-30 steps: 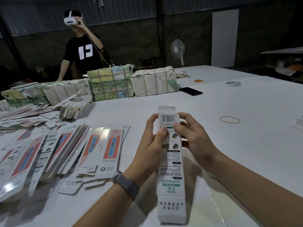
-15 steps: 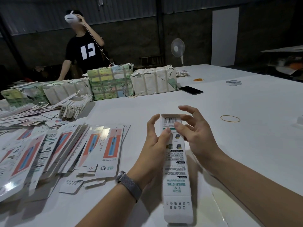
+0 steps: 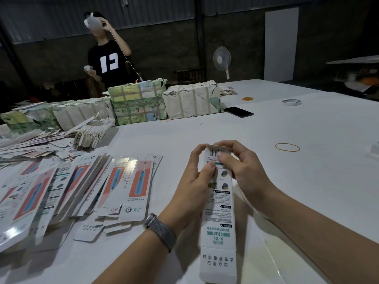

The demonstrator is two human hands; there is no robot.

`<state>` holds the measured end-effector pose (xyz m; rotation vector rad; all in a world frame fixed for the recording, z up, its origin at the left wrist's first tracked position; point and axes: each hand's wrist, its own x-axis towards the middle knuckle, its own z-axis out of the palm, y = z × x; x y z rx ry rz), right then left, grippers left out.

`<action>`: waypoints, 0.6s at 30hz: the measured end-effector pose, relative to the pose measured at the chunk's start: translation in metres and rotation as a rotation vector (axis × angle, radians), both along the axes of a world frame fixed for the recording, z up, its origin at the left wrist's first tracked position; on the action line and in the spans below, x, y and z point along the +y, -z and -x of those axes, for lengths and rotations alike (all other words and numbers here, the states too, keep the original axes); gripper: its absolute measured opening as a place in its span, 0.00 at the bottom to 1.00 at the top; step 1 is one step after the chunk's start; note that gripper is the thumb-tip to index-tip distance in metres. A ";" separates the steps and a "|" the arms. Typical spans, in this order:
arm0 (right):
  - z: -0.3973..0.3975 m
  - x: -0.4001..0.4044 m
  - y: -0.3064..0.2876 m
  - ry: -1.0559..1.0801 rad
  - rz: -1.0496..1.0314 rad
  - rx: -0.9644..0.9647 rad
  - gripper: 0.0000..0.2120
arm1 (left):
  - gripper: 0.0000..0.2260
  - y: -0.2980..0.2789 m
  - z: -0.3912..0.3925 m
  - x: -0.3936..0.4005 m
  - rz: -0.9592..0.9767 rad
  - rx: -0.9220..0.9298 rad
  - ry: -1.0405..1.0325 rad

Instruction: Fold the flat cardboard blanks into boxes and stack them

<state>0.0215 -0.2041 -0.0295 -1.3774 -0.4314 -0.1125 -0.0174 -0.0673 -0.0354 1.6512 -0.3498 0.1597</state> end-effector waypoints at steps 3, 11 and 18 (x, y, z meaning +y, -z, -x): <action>0.000 0.000 -0.004 0.044 -0.028 0.022 0.10 | 0.15 0.000 0.000 -0.002 -0.050 -0.014 0.005; -0.003 -0.001 0.001 0.065 -0.023 0.097 0.11 | 0.14 0.003 0.001 -0.002 -0.138 0.008 0.008; -0.003 -0.004 -0.002 0.098 -0.025 0.100 0.12 | 0.15 0.002 0.002 -0.003 -0.136 0.015 0.014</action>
